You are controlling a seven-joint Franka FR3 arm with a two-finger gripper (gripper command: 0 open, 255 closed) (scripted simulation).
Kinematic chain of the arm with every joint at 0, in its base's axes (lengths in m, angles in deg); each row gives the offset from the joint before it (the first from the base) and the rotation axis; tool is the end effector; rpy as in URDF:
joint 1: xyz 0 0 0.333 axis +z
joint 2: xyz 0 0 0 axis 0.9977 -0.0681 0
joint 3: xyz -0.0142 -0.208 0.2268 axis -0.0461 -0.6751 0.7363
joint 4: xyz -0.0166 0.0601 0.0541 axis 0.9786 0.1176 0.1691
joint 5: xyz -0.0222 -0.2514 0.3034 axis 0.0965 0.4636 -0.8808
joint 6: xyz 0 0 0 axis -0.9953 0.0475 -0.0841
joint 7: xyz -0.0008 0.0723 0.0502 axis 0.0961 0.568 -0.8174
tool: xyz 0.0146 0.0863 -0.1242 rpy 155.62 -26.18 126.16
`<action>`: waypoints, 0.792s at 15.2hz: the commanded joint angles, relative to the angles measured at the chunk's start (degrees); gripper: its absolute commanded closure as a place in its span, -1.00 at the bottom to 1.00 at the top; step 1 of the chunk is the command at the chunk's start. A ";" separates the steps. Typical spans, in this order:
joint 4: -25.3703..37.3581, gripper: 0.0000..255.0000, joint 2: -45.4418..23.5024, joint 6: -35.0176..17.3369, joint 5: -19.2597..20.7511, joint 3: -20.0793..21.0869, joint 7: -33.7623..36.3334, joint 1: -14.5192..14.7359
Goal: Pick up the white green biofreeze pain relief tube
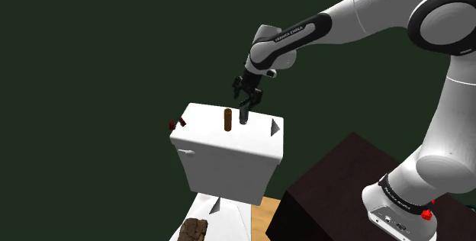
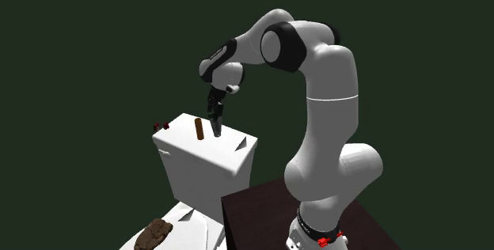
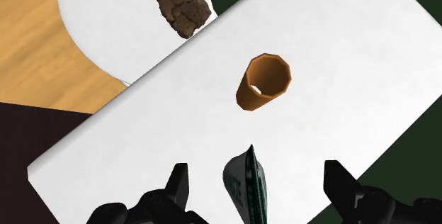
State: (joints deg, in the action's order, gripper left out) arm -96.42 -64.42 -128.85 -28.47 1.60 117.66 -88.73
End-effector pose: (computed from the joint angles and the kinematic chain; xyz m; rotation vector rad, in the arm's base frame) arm 0.6071 0.1552 0.2480 -2.0978 1.9693 0.3120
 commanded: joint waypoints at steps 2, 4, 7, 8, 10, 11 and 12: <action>-0.53 -1.00 -1.30 -1.77 -0.12 -0.01 -0.55 0.06; -0.65 1.00 -1.23 -1.80 -0.16 -0.01 -0.62 0.01; -0.70 1.00 -1.16 -1.78 -0.18 0.00 -0.64 -0.01; -0.70 1.00 -1.16 -1.78 -0.18 0.00 -0.64 -0.01; -0.70 1.00 -1.17 -1.78 -0.18 0.00 -0.65 -0.01; -0.72 1.00 -1.15 -1.79 -0.19 0.00 -0.66 -0.02; -0.72 1.00 -1.16 -1.79 -0.19 0.00 -0.66 -0.02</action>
State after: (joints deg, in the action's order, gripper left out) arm -97.12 -65.55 -130.65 -28.66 1.61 116.99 -88.74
